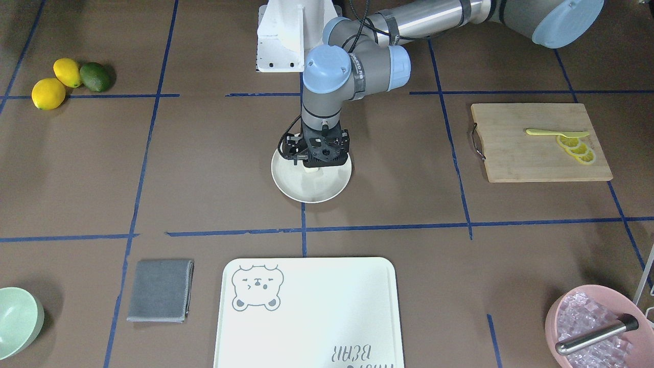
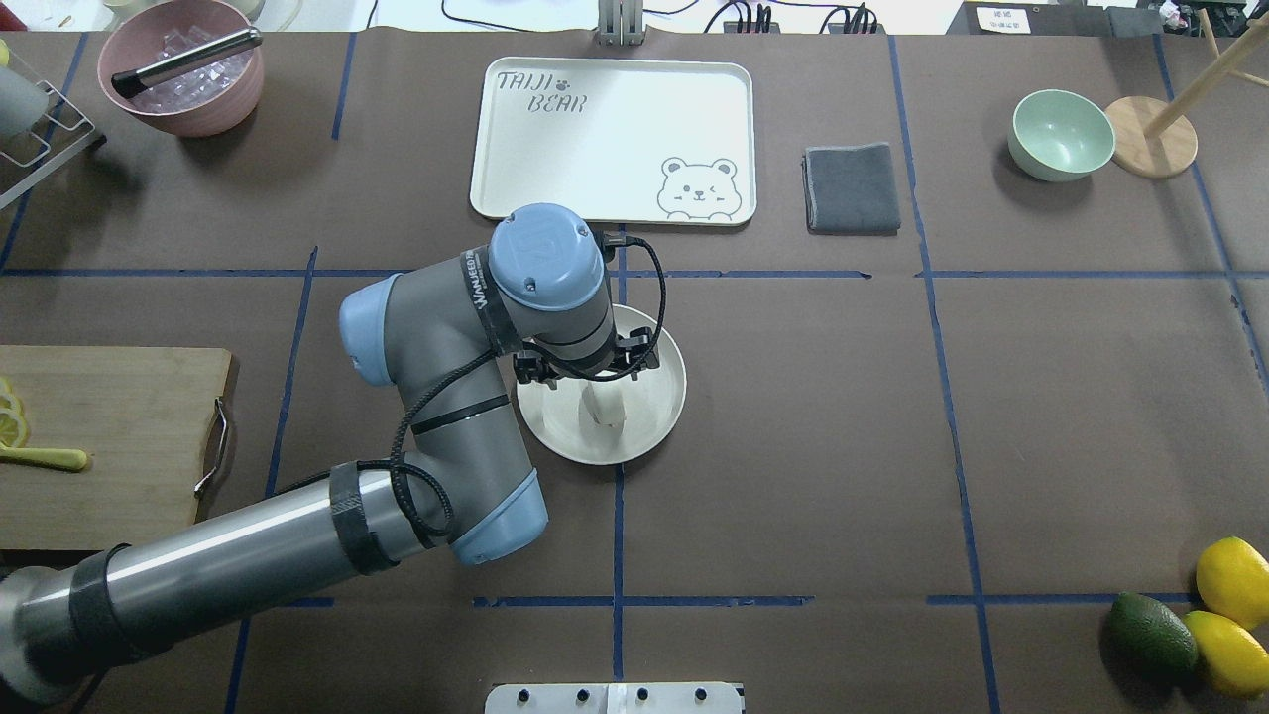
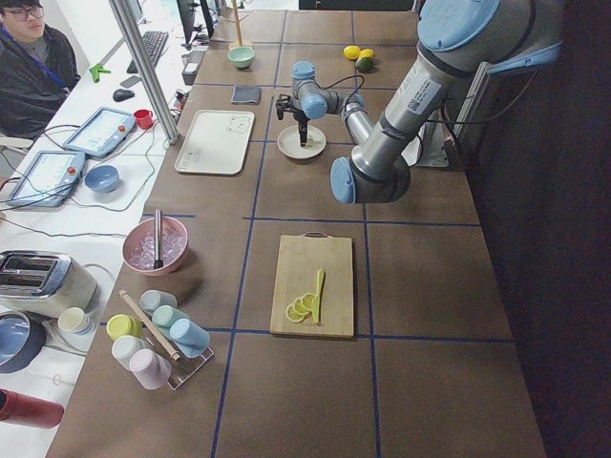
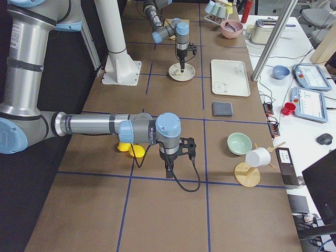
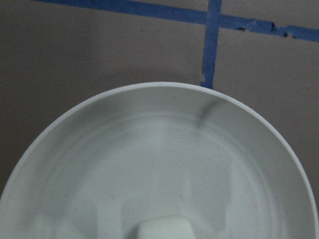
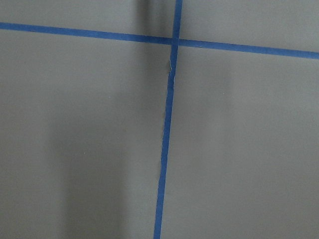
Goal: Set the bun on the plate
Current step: 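Open the left gripper to release the bun onto the plate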
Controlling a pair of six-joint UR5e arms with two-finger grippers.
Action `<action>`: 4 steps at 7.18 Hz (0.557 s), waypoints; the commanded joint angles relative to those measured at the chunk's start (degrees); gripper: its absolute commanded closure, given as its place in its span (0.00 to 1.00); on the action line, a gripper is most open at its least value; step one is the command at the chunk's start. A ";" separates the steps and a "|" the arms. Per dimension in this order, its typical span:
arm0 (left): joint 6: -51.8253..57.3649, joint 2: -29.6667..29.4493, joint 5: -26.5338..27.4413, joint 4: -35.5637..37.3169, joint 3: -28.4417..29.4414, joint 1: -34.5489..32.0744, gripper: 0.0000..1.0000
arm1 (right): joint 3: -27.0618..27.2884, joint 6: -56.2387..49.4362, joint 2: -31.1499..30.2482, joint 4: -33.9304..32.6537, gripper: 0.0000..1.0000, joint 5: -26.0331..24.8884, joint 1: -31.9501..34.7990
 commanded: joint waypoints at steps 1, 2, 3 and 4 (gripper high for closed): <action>10.35 9.44 -0.47 11.61 -17.16 -4.05 0.00 | -0.08 -0.16 0.00 0.00 0.00 -0.09 0.00; 18.59 16.29 -4.30 13.22 -24.30 -8.08 0.00 | -0.08 -0.24 0.00 0.00 0.00 -0.09 0.00; 29.38 25.76 -10.17 13.15 -29.59 -15.42 0.00 | -0.17 -0.33 0.00 0.00 0.00 -0.09 0.00; 42.36 33.16 -15.10 13.07 -30.95 -23.76 0.00 | -0.17 -0.25 0.00 0.00 0.00 -0.09 0.00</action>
